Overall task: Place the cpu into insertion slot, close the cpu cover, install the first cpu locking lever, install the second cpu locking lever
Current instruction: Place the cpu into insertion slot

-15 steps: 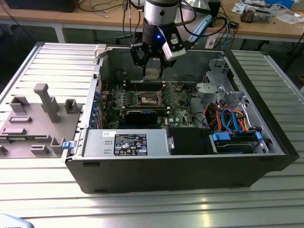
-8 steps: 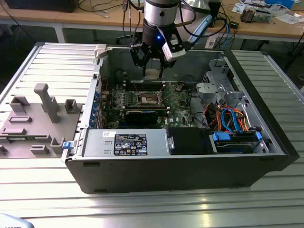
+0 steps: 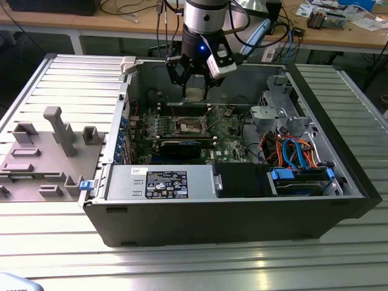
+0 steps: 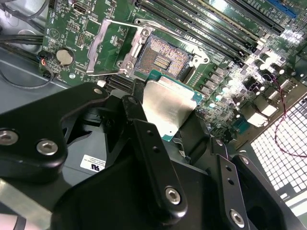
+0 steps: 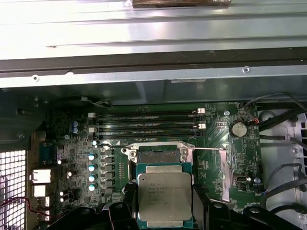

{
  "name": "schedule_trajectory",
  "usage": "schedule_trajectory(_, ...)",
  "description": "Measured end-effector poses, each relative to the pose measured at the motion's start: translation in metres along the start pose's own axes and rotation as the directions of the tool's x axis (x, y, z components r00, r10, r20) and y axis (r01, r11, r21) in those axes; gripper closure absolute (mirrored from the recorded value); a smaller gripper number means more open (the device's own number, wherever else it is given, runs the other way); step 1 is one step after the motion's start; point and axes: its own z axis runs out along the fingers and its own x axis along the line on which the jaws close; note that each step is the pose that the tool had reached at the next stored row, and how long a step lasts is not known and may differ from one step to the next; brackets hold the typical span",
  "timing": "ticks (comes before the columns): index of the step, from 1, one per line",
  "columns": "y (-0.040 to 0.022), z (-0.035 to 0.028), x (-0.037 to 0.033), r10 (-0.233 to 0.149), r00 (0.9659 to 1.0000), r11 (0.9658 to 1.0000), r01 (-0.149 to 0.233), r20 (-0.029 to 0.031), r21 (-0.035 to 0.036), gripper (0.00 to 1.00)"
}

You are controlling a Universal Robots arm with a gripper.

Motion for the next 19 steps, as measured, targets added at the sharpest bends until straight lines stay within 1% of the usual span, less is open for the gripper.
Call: schedule_trajectory(19, -0.0001, 0.0004, 0.0, 0.037, 0.9993, 0.9993, -0.037, 0.0033, -0.0006, 0.45)
